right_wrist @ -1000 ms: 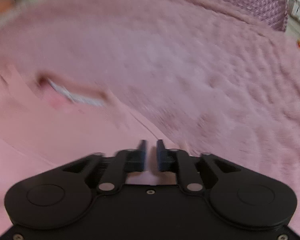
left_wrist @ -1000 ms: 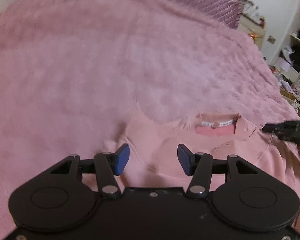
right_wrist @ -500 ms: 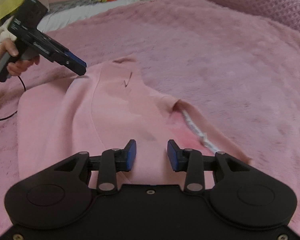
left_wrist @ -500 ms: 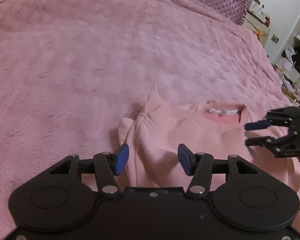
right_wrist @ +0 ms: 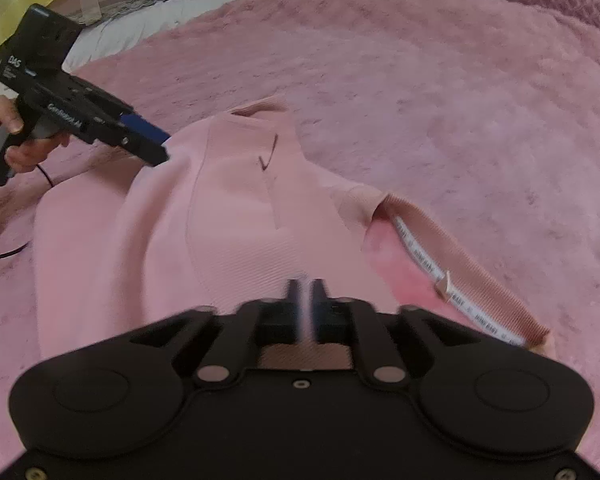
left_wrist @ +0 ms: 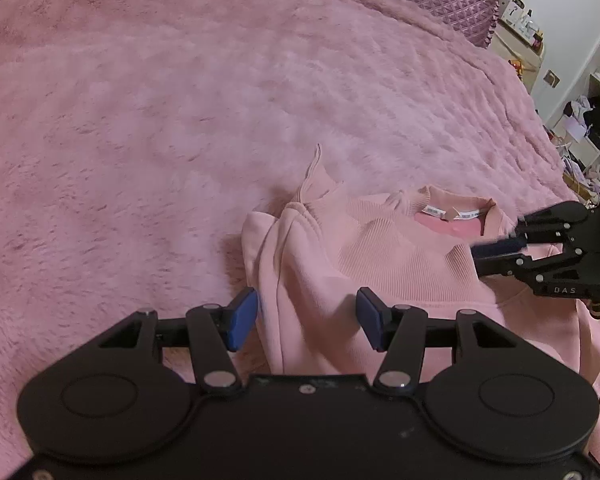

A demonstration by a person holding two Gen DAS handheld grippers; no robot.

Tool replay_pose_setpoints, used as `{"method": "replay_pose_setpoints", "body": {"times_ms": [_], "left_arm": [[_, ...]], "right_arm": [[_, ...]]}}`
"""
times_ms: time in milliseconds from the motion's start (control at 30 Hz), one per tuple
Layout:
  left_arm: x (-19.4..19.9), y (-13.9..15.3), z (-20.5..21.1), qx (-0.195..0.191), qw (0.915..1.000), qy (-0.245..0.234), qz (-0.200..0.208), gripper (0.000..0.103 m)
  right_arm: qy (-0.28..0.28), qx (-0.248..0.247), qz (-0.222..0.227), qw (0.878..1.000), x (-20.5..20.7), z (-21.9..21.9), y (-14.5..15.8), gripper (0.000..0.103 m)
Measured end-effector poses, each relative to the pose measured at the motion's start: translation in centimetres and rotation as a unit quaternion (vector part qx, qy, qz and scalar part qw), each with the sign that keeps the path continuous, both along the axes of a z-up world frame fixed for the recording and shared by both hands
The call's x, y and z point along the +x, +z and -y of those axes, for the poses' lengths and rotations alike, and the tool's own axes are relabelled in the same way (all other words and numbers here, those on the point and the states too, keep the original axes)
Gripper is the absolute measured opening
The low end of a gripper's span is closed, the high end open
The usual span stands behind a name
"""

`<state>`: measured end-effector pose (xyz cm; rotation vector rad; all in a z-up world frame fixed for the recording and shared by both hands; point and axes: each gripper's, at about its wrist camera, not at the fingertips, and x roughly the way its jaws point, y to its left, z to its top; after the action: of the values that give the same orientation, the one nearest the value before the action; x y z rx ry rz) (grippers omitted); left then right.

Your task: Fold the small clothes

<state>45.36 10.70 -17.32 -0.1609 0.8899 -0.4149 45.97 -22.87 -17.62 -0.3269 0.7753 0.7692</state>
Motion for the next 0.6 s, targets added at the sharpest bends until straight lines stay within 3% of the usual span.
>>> {"method": "replay_pose_setpoints", "body": {"times_ms": [33, 67, 200, 333, 400, 433, 600], "left_arm": [[-0.1, 0.0, 0.0, 0.000, 1.0000, 0.000, 0.000, 0.057], [-0.1, 0.0, 0.0, -0.001, 1.0000, -0.001, -0.001, 0.057], [-0.4, -0.2, -0.2, -0.002, 1.0000, -0.006, -0.005, 0.057], [-0.8, -0.5, -0.1, -0.002, 0.9999, -0.009, -0.008, 0.057], [-0.8, -0.8, -0.1, -0.005, 0.9999, -0.008, -0.011, 0.057], [-0.8, -0.8, -0.1, -0.006, 0.9999, -0.008, -0.012, 0.057], [-0.9, -0.9, -0.2, -0.008, 0.9998, -0.009, -0.015, 0.058]], "right_arm": [[-0.002, 0.002, 0.005, 1.000, 0.1, -0.1, 0.0, 0.043], [-0.004, 0.007, 0.009, 1.000, 0.1, -0.1, 0.0, 0.044], [0.012, 0.030, -0.007, 0.999, 0.6, -0.4, -0.1, 0.044], [0.018, 0.019, -0.030, 0.999, 1.3, -1.4, -0.9, 0.044], [0.029, 0.026, -0.054, 0.998, 1.7, -1.6, -1.2, 0.024], [0.034, 0.021, -0.044, 0.998, 1.4, -1.9, -1.1, 0.008], [0.018, 0.016, 0.001, 1.000, 0.8, -1.8, -0.1, 0.001]]}}
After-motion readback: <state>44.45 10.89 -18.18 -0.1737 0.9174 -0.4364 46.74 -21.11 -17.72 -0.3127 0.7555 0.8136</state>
